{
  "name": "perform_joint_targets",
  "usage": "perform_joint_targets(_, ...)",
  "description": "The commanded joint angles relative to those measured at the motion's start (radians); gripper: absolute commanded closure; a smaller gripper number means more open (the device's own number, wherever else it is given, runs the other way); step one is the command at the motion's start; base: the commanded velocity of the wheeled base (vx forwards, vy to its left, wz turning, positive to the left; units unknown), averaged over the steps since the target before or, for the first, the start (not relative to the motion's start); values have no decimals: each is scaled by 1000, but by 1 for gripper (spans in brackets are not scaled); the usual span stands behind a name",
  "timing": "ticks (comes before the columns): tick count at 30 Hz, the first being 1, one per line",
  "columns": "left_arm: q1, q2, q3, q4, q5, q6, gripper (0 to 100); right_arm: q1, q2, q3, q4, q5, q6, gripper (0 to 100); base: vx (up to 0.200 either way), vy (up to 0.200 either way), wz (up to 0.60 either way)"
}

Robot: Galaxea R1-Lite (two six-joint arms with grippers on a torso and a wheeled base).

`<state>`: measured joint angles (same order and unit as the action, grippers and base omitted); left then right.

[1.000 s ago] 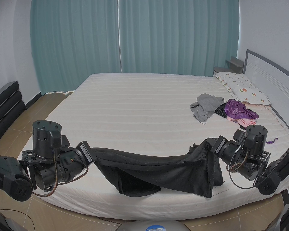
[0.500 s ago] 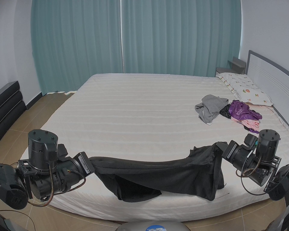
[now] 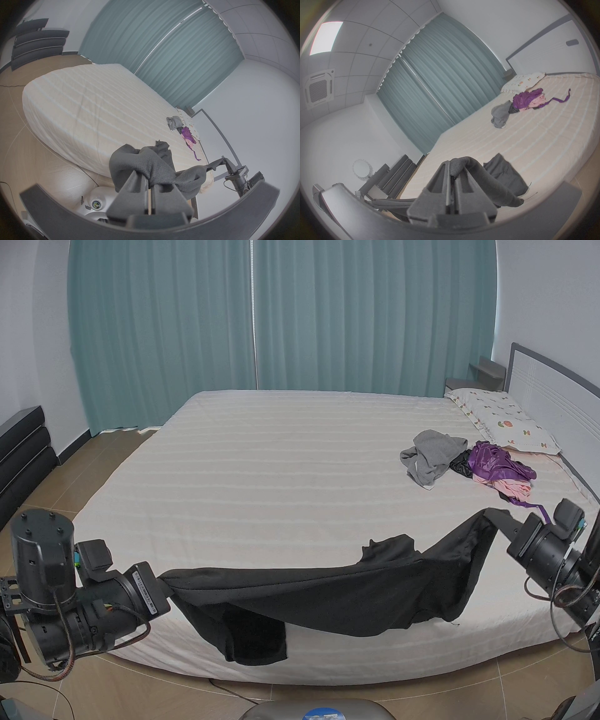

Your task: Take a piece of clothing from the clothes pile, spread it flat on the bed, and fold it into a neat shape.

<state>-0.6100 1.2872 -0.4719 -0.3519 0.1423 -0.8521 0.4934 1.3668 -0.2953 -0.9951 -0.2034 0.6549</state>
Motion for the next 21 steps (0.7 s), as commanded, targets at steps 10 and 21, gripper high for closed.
perform_joint_targets(10,111,34,-332,157,-13,28,100,-124,-83,-487,362,15,-32,100,0,0,0)
perform_joint_targets(21,243,373,-571,152,-40,27,100,-147,247,-616,332,2,-72,100,182,0,0)
